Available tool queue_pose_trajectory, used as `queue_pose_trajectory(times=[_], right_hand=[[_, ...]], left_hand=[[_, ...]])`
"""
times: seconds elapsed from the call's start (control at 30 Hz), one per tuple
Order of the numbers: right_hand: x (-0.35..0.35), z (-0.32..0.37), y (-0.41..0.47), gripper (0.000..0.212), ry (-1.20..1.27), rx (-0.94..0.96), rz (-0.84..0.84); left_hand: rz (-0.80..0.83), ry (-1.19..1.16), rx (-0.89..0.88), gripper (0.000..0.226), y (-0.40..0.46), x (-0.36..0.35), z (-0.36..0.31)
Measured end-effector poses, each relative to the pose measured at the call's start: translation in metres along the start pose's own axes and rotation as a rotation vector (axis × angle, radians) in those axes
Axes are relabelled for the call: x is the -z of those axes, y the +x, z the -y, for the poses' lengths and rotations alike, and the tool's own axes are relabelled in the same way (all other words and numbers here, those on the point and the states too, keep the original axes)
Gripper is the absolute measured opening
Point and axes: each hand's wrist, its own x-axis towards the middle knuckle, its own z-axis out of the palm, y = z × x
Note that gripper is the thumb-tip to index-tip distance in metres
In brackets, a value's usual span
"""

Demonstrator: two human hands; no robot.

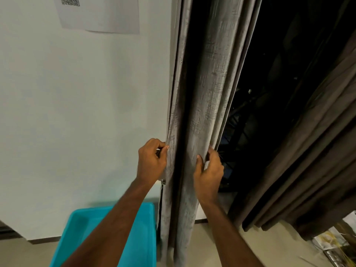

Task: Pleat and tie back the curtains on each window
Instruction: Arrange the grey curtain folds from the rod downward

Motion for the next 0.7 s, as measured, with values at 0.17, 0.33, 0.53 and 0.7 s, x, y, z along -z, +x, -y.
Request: queue_pose_trajectory(times=[0.17, 0.33, 0.53, 0.7], right_hand=[[-0.015, 0.002, -0.004, 0.013, -0.110, 0.058, 0.027], [-0.037, 0.009, 0.000, 0.007, -0.167, 0.141, 0.111], [-0.054, 0.024, -0.007, 0.022, -0.035, 0.174, 0.151], [-0.062, 0.021, -0.016, 0.029, 0.065, 0.142, 0.231]], left_hand=[[0.015, -0.004, -0.013, 0.014, -0.001, -0.003, 0.001], [0.015, -0.013, -0.025, 0.013, -0.001, 0.001, 0.002], [0.052, -0.045, -0.020, 0.012, -0.001, 0.002, -0.004], [0.064, -0.047, 0.001, 0.009, -0.001, 0.006, -0.003]])
